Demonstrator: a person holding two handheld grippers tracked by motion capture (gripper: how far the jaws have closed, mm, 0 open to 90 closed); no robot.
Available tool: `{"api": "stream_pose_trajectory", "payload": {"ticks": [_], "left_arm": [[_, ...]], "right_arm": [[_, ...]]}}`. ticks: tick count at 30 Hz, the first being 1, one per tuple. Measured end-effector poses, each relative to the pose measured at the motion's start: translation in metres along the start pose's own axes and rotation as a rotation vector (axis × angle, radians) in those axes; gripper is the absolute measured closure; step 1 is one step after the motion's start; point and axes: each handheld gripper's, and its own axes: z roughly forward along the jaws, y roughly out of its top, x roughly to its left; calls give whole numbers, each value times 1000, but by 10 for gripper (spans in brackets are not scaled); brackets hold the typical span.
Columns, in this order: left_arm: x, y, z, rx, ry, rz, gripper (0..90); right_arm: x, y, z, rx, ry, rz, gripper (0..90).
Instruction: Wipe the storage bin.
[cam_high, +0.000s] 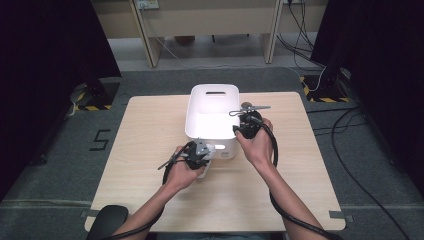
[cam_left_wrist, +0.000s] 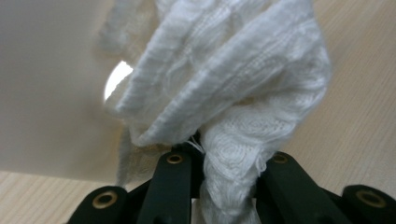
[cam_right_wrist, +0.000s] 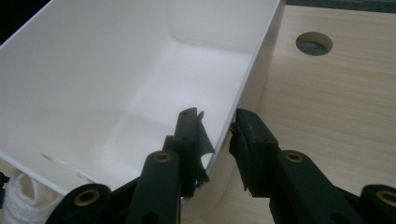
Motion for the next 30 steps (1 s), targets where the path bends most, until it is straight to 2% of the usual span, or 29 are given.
{"api": "stream_pose_trajectory", "payload": {"ticks": [20, 30], "left_arm": [[-6, -6, 14, 10, 3, 13, 788], [-9, -3, 16, 13, 1, 14, 788]], "right_arm": [[0, 0, 0, 0, 0, 4, 716], [0, 0, 0, 0, -1, 9, 716]]}}
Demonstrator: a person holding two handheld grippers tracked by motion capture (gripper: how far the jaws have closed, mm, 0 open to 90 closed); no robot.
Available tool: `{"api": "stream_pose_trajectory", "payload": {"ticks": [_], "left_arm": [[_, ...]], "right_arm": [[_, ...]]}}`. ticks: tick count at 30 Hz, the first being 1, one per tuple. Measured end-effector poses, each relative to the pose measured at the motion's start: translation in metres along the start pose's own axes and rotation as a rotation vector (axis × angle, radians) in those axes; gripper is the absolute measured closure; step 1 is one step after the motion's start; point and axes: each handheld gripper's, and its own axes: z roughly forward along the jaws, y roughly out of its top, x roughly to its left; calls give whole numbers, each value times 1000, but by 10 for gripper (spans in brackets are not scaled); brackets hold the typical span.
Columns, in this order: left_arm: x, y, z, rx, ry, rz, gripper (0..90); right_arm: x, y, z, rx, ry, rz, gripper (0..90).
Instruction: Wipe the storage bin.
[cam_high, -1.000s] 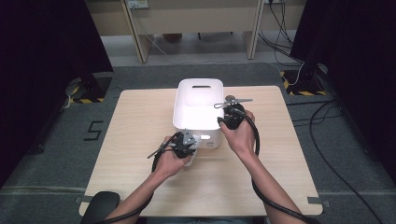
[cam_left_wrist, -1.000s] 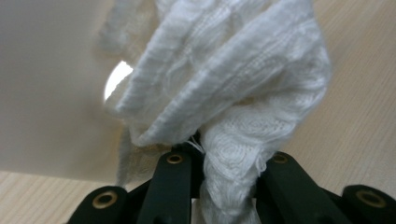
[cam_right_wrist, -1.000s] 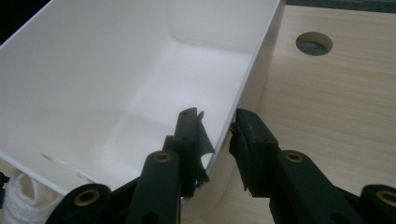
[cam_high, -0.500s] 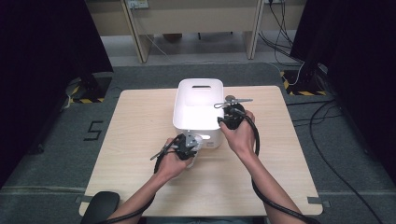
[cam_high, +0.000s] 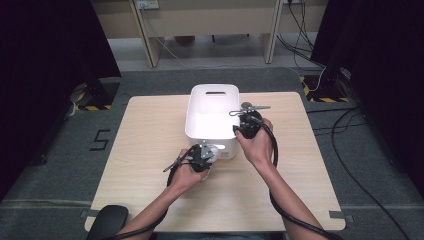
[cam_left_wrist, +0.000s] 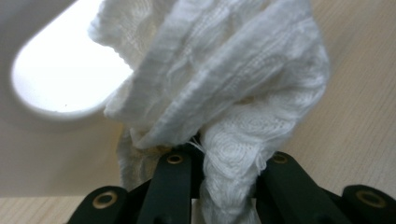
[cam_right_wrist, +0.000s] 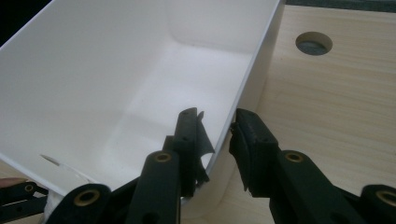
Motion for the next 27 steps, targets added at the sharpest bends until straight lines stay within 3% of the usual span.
{"api": "stream_pose_trajectory", "payload": {"ticks": [13, 27], "left_arm": [[-3, 4, 2, -3, -5, 4, 788], [-4, 11, -8, -53, 3, 0, 789]], "right_arm": [[-1, 0, 0, 0, 0, 2, 716], [-1, 0, 0, -2, 2, 6, 714]]}}
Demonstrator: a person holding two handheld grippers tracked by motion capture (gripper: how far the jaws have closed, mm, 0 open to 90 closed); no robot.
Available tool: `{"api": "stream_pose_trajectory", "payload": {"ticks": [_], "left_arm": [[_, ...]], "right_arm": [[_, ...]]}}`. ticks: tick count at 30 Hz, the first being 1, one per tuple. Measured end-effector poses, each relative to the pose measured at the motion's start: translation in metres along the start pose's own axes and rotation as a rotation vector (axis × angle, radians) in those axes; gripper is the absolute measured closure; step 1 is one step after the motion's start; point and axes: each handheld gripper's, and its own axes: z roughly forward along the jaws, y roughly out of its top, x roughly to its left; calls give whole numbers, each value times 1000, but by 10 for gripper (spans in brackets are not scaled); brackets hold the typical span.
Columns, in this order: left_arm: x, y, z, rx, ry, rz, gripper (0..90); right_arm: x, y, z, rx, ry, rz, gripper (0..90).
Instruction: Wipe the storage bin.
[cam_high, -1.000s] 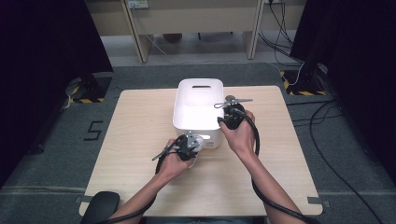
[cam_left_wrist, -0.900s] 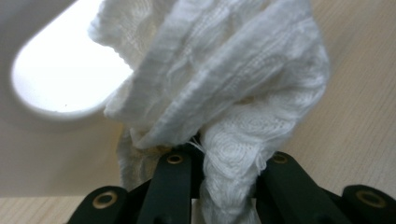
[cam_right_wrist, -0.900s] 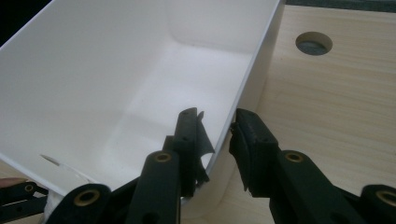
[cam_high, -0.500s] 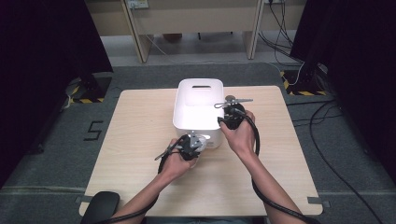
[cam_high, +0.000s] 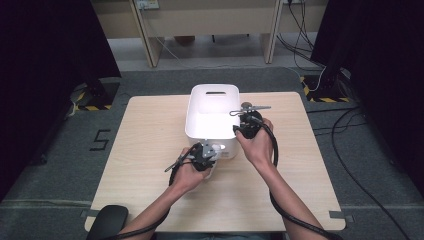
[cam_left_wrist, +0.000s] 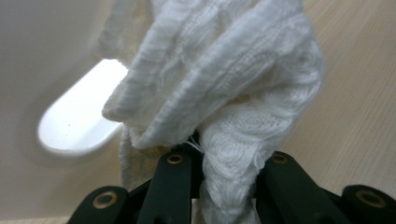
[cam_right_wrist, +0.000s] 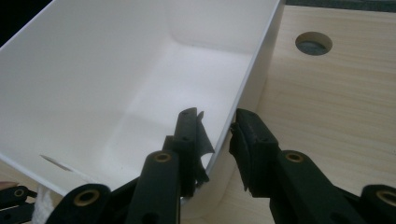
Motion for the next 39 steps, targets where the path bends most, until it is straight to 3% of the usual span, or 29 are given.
{"api": "stream_pose_trajectory", "payload": {"ticks": [9, 16, 39], "left_arm": [[1, 9, -10, -33, -8, -28, 789], [1, 15, -16, -44, -5, -26, 788], [-3, 24, -16, -28, -6, -2, 787]], "right_arm": [[0, 0, 0, 0, 1, 0, 714], [0, 0, 0, 0, 3, 2, 714], [-1, 0, 0, 0, 4, 2, 714]]}}
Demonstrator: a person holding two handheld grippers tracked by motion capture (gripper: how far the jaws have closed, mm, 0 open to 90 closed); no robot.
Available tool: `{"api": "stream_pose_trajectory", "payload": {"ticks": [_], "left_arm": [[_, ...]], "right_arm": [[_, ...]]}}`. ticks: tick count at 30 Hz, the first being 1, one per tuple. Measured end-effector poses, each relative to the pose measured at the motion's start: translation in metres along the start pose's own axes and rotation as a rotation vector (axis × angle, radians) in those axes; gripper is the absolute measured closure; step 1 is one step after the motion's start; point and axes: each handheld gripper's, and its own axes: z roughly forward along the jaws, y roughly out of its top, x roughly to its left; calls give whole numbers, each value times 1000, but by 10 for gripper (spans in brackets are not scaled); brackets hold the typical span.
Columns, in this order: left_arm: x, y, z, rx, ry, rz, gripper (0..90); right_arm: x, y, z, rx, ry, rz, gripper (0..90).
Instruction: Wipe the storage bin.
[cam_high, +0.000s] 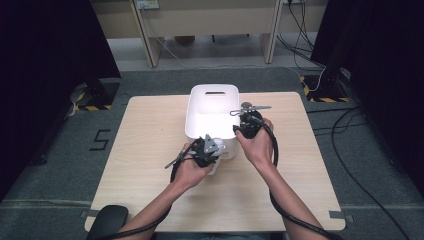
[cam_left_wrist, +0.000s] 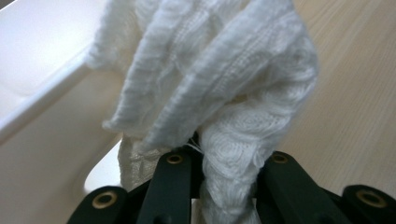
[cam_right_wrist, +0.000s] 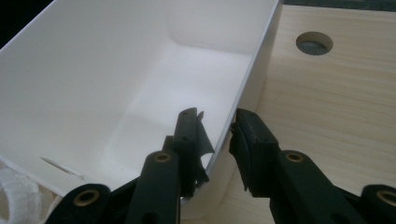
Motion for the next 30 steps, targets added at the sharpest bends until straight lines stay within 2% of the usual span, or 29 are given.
{"api": "stream_pose_trajectory", "payload": {"ticks": [9, 30], "left_arm": [[-1, 1, 2, 5, -2, 4, 787], [-6, -9, 16, 36, 0, 18, 787]], "right_arm": [[0, 0, 0, -4, 0, 2, 714], [0, -1, 0, -7, 1, -1, 714]]}}
